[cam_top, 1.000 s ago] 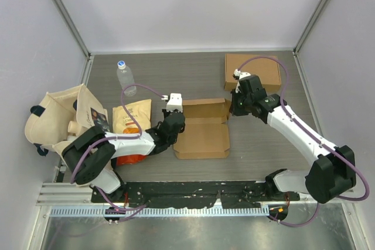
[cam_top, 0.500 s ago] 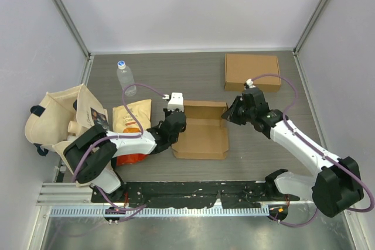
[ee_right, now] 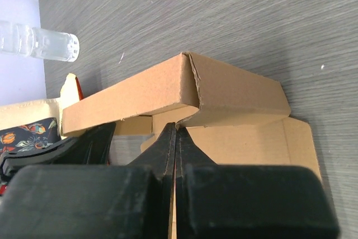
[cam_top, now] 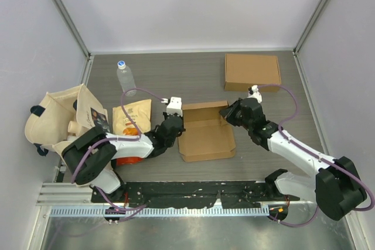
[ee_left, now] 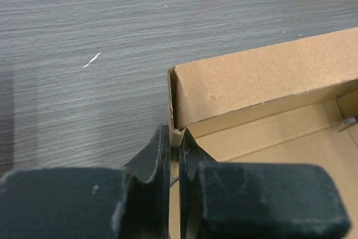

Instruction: Fold the paper box

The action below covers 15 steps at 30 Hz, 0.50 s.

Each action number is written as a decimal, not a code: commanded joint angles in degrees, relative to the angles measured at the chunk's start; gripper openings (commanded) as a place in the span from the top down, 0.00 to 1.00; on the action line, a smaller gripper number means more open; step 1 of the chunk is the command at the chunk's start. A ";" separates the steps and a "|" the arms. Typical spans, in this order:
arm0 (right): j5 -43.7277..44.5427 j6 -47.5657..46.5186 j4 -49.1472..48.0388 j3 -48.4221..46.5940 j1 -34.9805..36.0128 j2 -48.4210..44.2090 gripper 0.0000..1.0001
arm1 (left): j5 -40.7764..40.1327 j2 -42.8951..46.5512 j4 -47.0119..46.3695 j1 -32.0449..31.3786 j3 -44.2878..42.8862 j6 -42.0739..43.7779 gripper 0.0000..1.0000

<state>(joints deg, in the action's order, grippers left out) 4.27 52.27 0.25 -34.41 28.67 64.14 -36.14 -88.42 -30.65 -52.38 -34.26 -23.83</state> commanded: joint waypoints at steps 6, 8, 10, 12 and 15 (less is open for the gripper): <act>4.70 -7.26 -11.76 4.35 1.48 -0.68 0.99 | 10.73 12.19 1.99 0.00 4.55 0.10 0.55; 3.56 -9.81 -12.82 4.79 1.57 -0.95 0.99 | 10.83 15.63 7.06 0.00 4.29 0.37 0.49; 3.37 -12.10 -12.03 4.53 1.48 -0.95 0.99 | 12.31 21.43 10.69 -0.09 3.77 1.15 0.46; 2.59 -13.59 -11.68 4.27 1.48 -1.03 0.99 | 13.98 26.25 13.68 -0.18 2.62 2.21 0.45; 2.05 -14.39 -11.24 3.74 1.48 -1.03 0.99 | 17.85 28.57 12.73 -0.18 0.87 5.81 0.38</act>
<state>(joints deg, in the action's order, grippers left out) 6.28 42.26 -9.23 -29.98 29.87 64.12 -23.46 -62.94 -19.79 -52.38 -29.93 -22.20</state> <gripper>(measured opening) 0.027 0.564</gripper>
